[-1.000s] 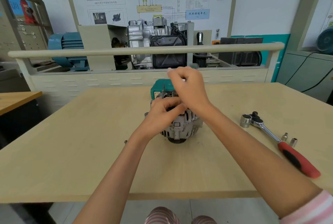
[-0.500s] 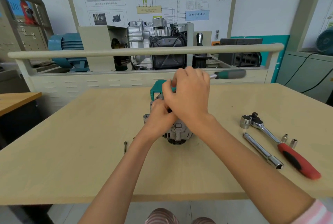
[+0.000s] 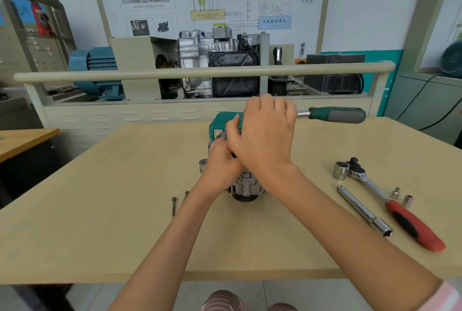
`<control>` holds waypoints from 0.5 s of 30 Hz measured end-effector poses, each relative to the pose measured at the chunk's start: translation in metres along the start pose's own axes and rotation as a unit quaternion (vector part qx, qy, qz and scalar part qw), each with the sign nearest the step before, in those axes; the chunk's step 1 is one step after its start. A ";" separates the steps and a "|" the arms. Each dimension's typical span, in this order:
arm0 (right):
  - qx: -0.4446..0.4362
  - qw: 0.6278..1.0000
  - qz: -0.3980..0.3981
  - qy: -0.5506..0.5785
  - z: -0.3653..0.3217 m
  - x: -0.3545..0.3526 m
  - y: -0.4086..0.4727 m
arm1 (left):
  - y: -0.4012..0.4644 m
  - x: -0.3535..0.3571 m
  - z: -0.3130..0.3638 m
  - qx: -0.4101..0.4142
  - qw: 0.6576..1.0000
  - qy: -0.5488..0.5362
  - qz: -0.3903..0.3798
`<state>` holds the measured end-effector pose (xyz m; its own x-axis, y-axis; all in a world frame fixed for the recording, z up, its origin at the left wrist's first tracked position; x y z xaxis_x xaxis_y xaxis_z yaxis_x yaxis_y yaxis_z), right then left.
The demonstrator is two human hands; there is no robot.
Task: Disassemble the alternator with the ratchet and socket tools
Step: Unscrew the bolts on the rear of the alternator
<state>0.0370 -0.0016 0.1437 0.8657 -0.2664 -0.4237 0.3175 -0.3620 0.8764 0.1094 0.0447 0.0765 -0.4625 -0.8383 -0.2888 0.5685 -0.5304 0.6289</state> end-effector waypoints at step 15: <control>0.067 0.828 -0.133 0.541 0.004 0.013 0.015 | 0.000 0.003 0.011 0.071 0.997 0.016 -0.039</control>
<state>0.0511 -0.0145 0.1502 0.6356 0.7677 -0.0815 0.5694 -0.3948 0.7211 0.1002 0.0432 0.0838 -0.4774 -0.8006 -0.3622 0.4293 -0.5722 0.6988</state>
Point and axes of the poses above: each hand's wrist, its own y-axis towards the middle knuckle, its own x-axis out of the palm, z = x × y, the point moved 7 cm from there along y, towards the middle knuckle, and after that the axes turned 7 degrees about x, right-handed, at the moved point
